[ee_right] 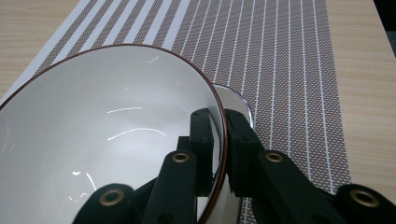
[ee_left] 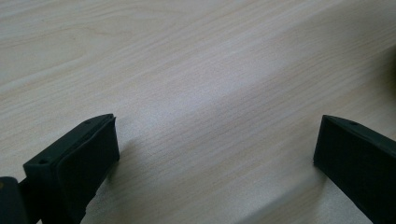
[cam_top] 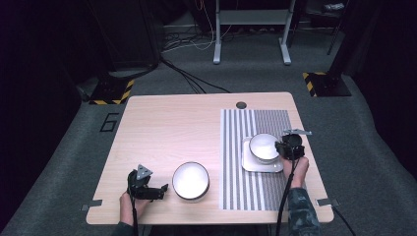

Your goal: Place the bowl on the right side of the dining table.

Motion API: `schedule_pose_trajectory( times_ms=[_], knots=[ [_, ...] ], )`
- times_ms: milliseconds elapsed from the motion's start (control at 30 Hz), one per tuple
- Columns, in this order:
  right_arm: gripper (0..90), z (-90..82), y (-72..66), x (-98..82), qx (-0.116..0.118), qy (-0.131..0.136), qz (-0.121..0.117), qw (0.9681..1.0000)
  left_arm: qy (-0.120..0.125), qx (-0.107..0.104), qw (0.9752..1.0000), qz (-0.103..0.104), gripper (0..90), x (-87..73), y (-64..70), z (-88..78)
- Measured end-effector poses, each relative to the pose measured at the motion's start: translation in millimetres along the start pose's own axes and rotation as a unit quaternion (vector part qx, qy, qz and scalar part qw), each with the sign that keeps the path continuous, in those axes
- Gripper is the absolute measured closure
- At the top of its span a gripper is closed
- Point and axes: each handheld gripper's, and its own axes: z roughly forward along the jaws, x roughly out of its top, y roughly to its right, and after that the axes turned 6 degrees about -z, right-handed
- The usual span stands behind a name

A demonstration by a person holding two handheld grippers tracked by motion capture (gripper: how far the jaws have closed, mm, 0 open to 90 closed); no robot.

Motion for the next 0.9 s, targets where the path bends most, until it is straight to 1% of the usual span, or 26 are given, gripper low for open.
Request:
schedule_pose_trajectory(
  times_ms=[200,233,333,433,500,600,633,900],
  knots=[
    [82.4,0.9,-2.5,2.2,0.002,-0.003,-0.003,1.0000,0.000,0.000,1.0000,0.000,0.0,0.0,0.0,0.0],
    [82.4,1.9,-2.9,2.2,0.007,-0.002,0.002,1.0000,0.000,0.000,1.0000,0.000,0.0,0.0,0.0,0.0],
    [82.3,2.5,-3.7,2.1,0.011,-0.002,0.006,0.9999,0.000,0.000,1.0000,0.000,0.0,0.0,0.0,0.0],
    [82.2,3.4,-6.2,2.8,0.014,-0.002,0.007,0.9999,0.000,0.000,1.0000,0.000,0.0,0.0,0.0,0.0],
    [82.2,4.2,-8.7,3.5,0.017,-0.003,0.006,0.9998,0.000,0.000,1.0000,0.000,0.0,0.0,0.0,0.0],
    [82.2,5.5,-11.7,4.3,0.022,-0.003,-0.002,0.9998,0.000,0.000,1.0000,0.000,0.0,0.0,0.0,0.0],
    [82.1,5.6,-13.0,4.8,0.022,-0.004,-0.001,0.9998,0.000,0.000,1.0000,0.000,0.0,0.0,0.0,0.0],
    [81.9,6.4,-13.2,5.4,0.025,-0.004,-0.003,0.9997,0.000,0.000,1.0000,0.000,0.0,0.0,0.0,0.0]
  ],
)
